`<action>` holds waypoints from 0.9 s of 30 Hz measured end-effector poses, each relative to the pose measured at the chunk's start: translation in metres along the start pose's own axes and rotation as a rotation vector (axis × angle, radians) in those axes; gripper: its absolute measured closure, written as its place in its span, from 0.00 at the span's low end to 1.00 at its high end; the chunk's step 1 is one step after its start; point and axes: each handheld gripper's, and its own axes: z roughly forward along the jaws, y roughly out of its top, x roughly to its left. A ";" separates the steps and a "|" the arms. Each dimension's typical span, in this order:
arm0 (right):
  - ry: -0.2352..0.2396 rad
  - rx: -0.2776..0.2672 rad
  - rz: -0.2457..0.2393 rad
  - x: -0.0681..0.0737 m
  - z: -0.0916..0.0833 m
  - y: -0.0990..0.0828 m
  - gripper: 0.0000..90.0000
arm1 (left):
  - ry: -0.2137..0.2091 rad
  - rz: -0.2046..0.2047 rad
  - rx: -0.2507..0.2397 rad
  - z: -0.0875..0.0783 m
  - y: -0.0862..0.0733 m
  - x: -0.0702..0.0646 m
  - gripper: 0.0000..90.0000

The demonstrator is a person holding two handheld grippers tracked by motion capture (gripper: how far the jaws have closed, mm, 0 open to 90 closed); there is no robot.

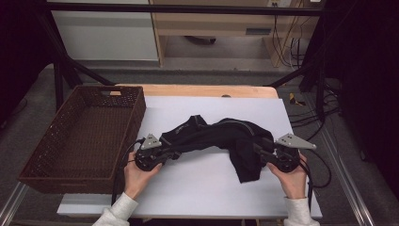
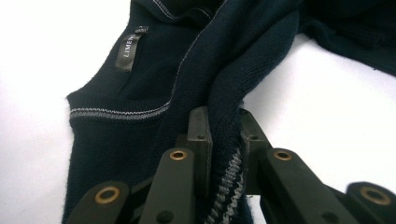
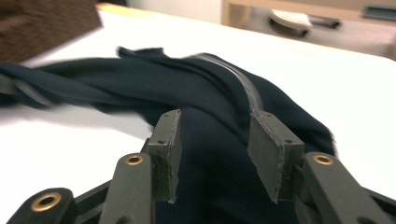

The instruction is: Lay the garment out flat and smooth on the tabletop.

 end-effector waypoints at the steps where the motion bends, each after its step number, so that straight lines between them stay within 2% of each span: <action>1: 0.018 0.002 -0.009 0.006 0.002 0.001 0.58 | 0.000 0.000 0.000 0.000 0.000 0.000 0.87; 4: 0.073 0.036 -0.022 0.024 0.018 0.002 0.54 | 0.000 0.002 0.000 0.000 0.000 0.000 0.87; 9: 0.088 0.118 -0.030 0.047 0.055 -0.005 0.48 | 0.000 0.003 -0.001 -0.001 0.001 -0.001 0.87; 13: 0.054 0.176 -0.050 0.055 0.082 -0.012 0.49 | -0.001 0.007 -0.001 -0.001 0.002 -0.001 0.87; 15: 0.022 0.207 -0.062 0.056 0.093 -0.016 0.48 | -0.001 0.006 -0.002 -0.001 0.002 -0.001 0.87; 20: -0.053 0.244 -0.082 0.051 0.111 -0.024 0.54 | -0.002 0.008 -0.002 -0.001 0.002 -0.001 0.87; 22: -0.064 0.254 -0.076 0.049 0.116 -0.026 0.56 | -0.003 0.009 -0.002 -0.001 0.003 -0.002 0.87; 27: -0.120 0.291 -0.130 0.050 0.128 -0.028 0.66 | -0.003 0.009 -0.003 -0.001 0.003 -0.002 0.87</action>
